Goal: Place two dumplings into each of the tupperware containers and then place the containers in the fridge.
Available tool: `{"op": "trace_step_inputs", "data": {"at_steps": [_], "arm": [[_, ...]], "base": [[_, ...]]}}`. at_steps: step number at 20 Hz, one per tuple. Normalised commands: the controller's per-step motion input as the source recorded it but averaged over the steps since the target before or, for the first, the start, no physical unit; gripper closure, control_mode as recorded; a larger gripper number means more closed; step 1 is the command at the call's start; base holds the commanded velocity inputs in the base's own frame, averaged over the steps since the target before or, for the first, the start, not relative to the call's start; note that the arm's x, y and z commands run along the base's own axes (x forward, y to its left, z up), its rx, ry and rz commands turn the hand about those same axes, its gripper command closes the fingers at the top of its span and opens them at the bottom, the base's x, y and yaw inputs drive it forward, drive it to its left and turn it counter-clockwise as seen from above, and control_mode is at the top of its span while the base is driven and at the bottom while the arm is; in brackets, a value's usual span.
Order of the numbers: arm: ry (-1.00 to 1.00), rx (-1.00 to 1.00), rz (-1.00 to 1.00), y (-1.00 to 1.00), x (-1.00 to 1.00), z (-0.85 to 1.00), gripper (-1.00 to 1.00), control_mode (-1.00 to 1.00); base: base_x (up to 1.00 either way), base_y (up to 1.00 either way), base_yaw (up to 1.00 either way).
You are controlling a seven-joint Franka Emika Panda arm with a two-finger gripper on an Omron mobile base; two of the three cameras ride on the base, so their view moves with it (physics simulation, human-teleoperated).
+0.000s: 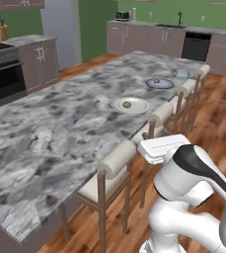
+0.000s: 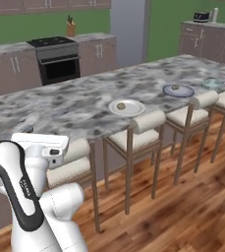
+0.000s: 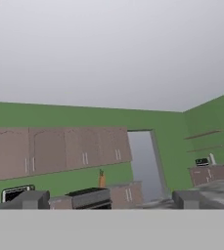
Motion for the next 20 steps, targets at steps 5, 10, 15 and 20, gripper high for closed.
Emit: {"op": "trace_step_inputs", "data": {"at_steps": [5, 10, 15, 20], "arm": [[0.0, 0.0, 0.0, 0.0, 0.0, 0.0, -1.0, 1.0], [0.0, 0.0, 0.0, 0.0, 0.0, 0.0, -1.0, 1.0], [0.0, 0.0, 0.0, 0.0, 0.0, 0.0, -1.0, 1.0], [0.0, 0.0, 0.0, 0.0, 0.0, 0.0, -1.0, 1.0]], "base": [[0.38, -0.74, -0.01], [0.41, -0.68, 0.0], [0.39, -0.53, 0.0], [0.47, -0.18, -0.04]]}}
